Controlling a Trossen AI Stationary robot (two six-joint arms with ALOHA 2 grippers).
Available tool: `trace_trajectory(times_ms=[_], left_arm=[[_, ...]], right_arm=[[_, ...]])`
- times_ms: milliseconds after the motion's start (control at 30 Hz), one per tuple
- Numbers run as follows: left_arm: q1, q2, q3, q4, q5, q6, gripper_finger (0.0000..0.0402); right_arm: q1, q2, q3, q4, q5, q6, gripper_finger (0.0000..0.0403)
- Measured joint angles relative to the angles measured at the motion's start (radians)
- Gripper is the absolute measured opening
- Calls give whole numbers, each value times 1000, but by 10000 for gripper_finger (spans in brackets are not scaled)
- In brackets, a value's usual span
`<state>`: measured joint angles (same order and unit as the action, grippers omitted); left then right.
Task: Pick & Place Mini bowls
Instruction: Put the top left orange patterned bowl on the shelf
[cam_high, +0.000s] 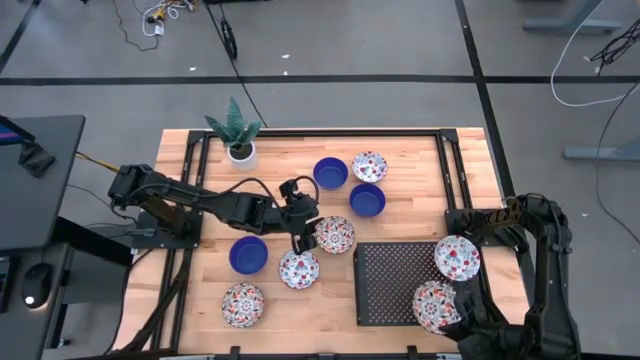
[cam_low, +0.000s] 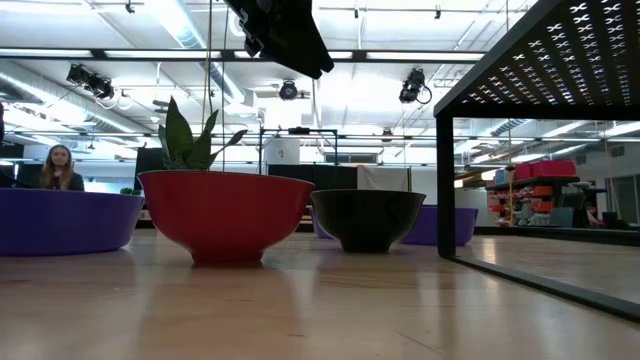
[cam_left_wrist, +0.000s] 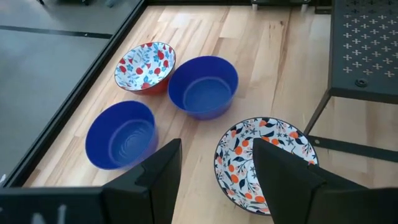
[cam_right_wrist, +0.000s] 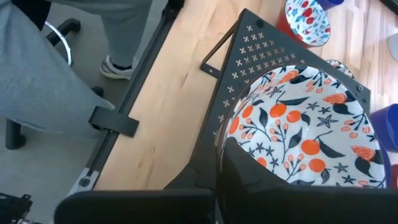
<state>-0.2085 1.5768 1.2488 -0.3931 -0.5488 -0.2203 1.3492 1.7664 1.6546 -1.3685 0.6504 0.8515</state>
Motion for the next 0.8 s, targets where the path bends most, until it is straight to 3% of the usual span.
trace_trajectory(times_ms=[800], left_arm=[[0, 0, 0, 0, 1, -4, 202]], right_arm=[[4, 1, -43, 33, -65, 58, 7]])
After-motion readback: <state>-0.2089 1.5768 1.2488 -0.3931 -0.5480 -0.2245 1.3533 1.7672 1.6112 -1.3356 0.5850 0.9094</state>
